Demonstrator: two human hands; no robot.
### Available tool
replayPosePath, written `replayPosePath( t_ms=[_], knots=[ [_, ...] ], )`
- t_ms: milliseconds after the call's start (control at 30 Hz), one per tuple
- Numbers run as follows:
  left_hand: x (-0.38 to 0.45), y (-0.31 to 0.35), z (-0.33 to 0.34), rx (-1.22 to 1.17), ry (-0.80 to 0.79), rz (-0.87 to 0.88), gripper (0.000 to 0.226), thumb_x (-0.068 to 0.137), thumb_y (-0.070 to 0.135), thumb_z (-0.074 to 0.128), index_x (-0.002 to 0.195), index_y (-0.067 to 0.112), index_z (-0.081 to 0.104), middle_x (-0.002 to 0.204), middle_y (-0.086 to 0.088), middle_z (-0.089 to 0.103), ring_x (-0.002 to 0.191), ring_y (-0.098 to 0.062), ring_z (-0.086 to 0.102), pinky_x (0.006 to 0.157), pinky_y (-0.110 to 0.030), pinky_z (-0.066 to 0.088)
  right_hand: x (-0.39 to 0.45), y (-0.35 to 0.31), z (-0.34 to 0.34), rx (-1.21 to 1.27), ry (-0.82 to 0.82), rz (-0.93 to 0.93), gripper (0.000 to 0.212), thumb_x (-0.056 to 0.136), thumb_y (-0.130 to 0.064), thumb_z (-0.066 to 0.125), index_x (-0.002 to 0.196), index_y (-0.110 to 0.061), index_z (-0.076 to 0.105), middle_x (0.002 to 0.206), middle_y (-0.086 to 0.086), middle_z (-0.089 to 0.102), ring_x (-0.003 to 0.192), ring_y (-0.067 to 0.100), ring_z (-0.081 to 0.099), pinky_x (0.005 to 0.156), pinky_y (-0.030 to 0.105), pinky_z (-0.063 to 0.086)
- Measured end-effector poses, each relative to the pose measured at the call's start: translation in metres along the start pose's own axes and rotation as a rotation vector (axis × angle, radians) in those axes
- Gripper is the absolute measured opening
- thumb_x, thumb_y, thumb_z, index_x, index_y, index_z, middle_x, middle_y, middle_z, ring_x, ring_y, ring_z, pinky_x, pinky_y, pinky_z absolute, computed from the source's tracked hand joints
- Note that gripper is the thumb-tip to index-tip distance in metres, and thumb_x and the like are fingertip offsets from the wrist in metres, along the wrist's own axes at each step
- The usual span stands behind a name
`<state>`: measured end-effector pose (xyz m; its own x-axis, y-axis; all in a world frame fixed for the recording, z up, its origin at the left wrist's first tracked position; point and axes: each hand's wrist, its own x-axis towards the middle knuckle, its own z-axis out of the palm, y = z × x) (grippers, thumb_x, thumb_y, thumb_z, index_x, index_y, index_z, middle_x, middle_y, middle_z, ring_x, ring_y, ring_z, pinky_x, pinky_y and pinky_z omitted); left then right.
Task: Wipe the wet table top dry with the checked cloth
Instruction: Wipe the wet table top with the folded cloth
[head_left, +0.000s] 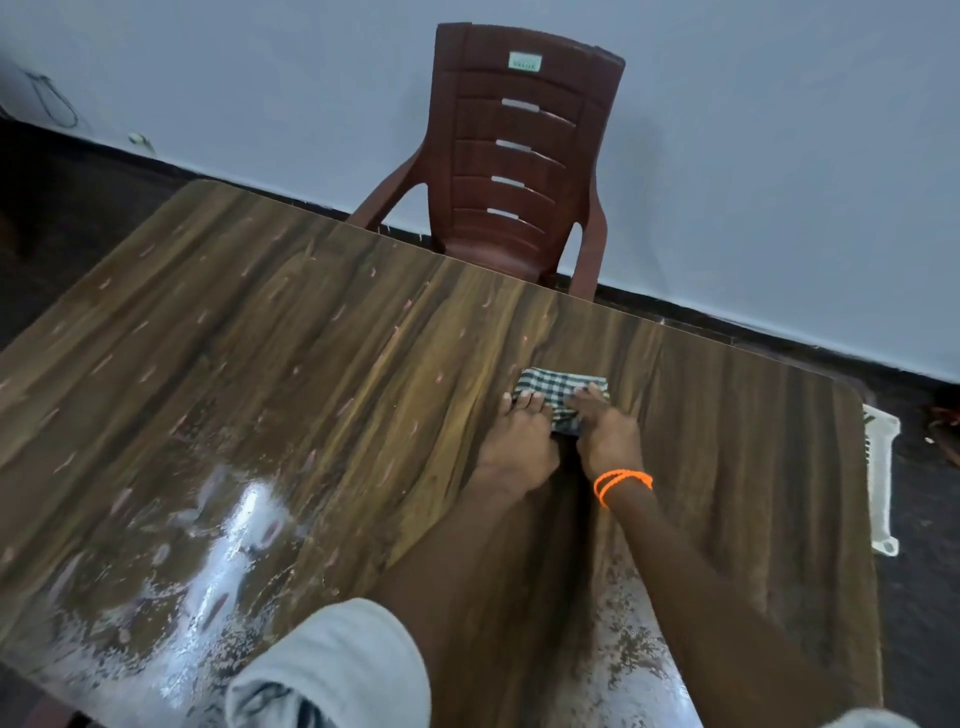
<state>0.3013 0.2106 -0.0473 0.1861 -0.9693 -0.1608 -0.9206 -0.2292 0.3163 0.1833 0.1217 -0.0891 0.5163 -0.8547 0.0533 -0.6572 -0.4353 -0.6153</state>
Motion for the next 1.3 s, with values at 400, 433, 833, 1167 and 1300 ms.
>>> replayPosePath(
  t_ms=[400,433,833,1167,1300],
  knots=[
    [-0.037,-0.025,0.005,-0.014,0.04,0.022,0.072,0.074,0.036,0.034,0.134,-0.001,0.053,0.143,-0.021,0.049,0.139,-0.034,0.037,0.119,-0.042,0.014,-0.039,-0.014,0.009,-0.016,-0.069,-0.212,0.056,0.07,0.021,0.053,0.117,-0.007,0.066,0.126,0.009,0.061,0.128,0.022,0.046,0.11,0.011,0.019],
    [-0.03,-0.021,0.006,0.005,0.028,0.063,0.069,0.075,0.035,0.039,0.133,0.0,0.054,0.142,-0.02,0.05,0.139,-0.033,0.037,0.12,-0.043,0.015,-0.041,-0.009,0.001,-0.025,-0.044,-0.202,0.054,0.071,0.022,0.055,0.116,-0.006,0.066,0.125,0.01,0.062,0.126,0.023,0.047,0.109,0.01,0.019],
    [0.042,-0.03,-0.009,0.052,0.034,0.042,0.069,0.084,0.034,0.052,0.145,0.004,0.041,0.154,-0.015,0.037,0.146,-0.028,0.025,0.121,-0.041,0.008,0.044,-0.014,-0.003,-0.05,0.014,-0.113,0.053,0.069,0.02,0.051,0.111,-0.007,0.069,0.123,0.013,0.063,0.126,0.025,0.05,0.108,0.026,0.03],
    [0.025,-0.021,-0.001,0.039,0.007,0.176,0.083,0.074,0.06,0.029,0.131,0.007,0.057,0.137,-0.011,0.053,0.136,-0.027,0.037,0.12,-0.041,0.015,-0.004,0.017,-0.004,-0.051,0.025,-0.168,0.057,0.07,0.022,0.054,0.118,-0.007,0.065,0.126,0.009,0.061,0.13,0.021,0.045,0.111,0.027,0.031],
    [0.07,0.002,-0.003,0.091,-0.041,0.173,0.083,0.074,0.058,0.03,0.135,0.006,0.053,0.141,-0.013,0.05,0.137,-0.029,0.035,0.12,-0.045,0.015,0.025,0.028,-0.021,-0.091,0.065,-0.067,0.053,0.078,0.015,0.049,0.122,-0.01,0.063,0.132,0.008,0.057,0.133,0.02,0.04,0.109,0.031,0.033]
  ],
)
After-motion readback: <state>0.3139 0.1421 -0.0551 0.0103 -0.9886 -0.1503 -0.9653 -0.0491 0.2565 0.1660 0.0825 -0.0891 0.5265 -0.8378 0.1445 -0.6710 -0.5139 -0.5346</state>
